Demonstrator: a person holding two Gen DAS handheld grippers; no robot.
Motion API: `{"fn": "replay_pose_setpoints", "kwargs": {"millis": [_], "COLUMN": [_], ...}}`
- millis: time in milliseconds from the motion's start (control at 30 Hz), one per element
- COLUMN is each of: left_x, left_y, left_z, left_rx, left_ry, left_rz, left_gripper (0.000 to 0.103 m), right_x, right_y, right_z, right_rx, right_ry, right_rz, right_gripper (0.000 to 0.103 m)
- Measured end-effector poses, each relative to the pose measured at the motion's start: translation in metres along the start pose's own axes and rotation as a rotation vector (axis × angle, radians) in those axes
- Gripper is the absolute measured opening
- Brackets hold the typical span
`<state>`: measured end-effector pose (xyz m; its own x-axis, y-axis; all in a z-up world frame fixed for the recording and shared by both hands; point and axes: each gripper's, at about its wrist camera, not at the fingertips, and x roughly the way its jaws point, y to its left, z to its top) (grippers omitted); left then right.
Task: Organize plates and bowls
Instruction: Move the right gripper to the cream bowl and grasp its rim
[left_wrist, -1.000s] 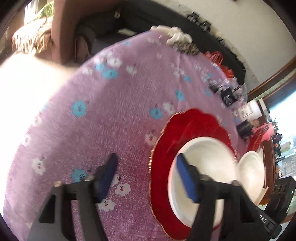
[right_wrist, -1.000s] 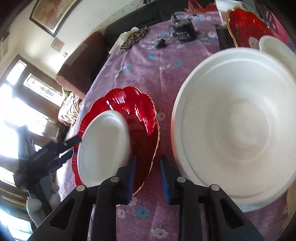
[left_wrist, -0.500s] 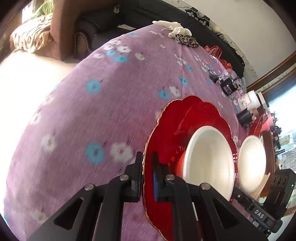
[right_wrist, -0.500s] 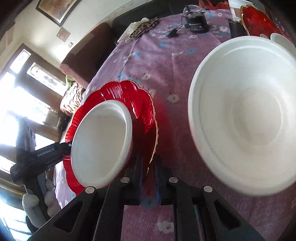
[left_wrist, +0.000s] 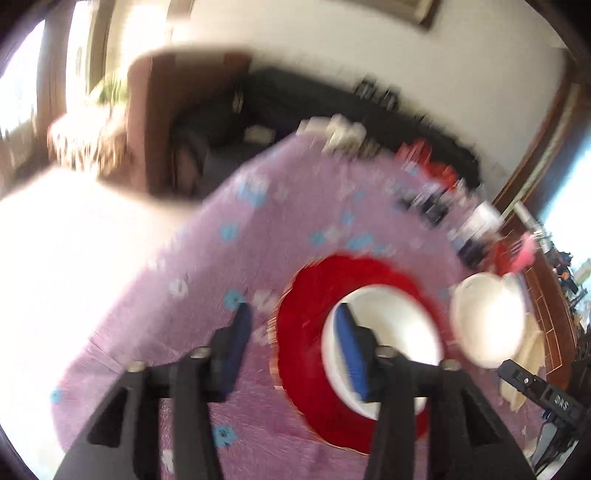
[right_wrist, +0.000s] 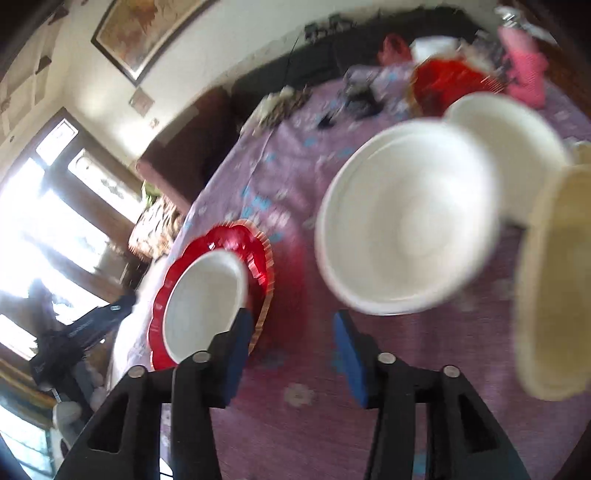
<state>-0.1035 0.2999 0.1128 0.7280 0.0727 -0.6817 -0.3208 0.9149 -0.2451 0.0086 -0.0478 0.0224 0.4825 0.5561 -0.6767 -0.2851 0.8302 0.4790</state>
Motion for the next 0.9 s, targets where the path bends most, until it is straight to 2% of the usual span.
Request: {"fn": "replay_pose_setpoints", "kwargs": {"millis": [33, 67, 100, 133, 200, 267, 400, 500, 633, 767, 900], "left_x": [-0.017, -0.029, -0.044, -0.059, -0.077, -0.081, -0.048, -0.022, 0.0, 0.007, 0.008], "left_y": [-0.012, -0.021, -0.033, -0.047, -0.07, -0.096, -0.147, -0.166, -0.182, -0.183, -0.177], "left_z": [-0.001, -0.003, -0.005, -0.009, -0.015, -0.02, -0.032, -0.045, -0.066, -0.093, -0.107], "left_rx": [0.03, 0.05, 0.071, 0.084, 0.109, 0.153, 0.199, 0.186, 0.206, 0.217, 0.233], "left_ry": [-0.06, -0.1, -0.153, -0.208, -0.267, -0.239, -0.079, 0.036, 0.093, 0.148, 0.151], "left_rz": [-0.005, -0.01, -0.018, -0.035, -0.101, -0.183, -0.213, -0.259, -0.239, -0.218, -0.21], "left_gripper": [0.073, 0.081, 0.096, 0.103, 0.103, 0.103, 0.103, 0.103, 0.103, 0.103, 0.103], "right_x": [-0.017, -0.033, -0.05, -0.066, -0.092, -0.113, -0.132, -0.138, -0.135, -0.114, -0.096], "right_y": [-0.01, -0.021, -0.034, -0.048, -0.073, -0.097, -0.131, -0.145, -0.143, -0.128, -0.109], "right_z": [-0.002, -0.004, -0.007, -0.011, -0.017, -0.024, -0.038, -0.043, -0.039, -0.024, -0.001], "right_rx": [-0.006, -0.006, 0.003, 0.023, 0.071, 0.124, 0.19, 0.21, 0.188, 0.148, 0.103], "right_ry": [-0.033, -0.065, -0.095, -0.123, -0.163, -0.181, -0.2, -0.2, -0.191, -0.169, -0.172], "right_rz": [-0.034, -0.072, -0.112, -0.141, -0.177, -0.207, -0.23, -0.214, -0.186, -0.16, -0.149], "right_gripper": [0.052, 0.054, 0.056, 0.061, 0.065, 0.065, 0.065, 0.065, 0.065, 0.065, 0.065]}}
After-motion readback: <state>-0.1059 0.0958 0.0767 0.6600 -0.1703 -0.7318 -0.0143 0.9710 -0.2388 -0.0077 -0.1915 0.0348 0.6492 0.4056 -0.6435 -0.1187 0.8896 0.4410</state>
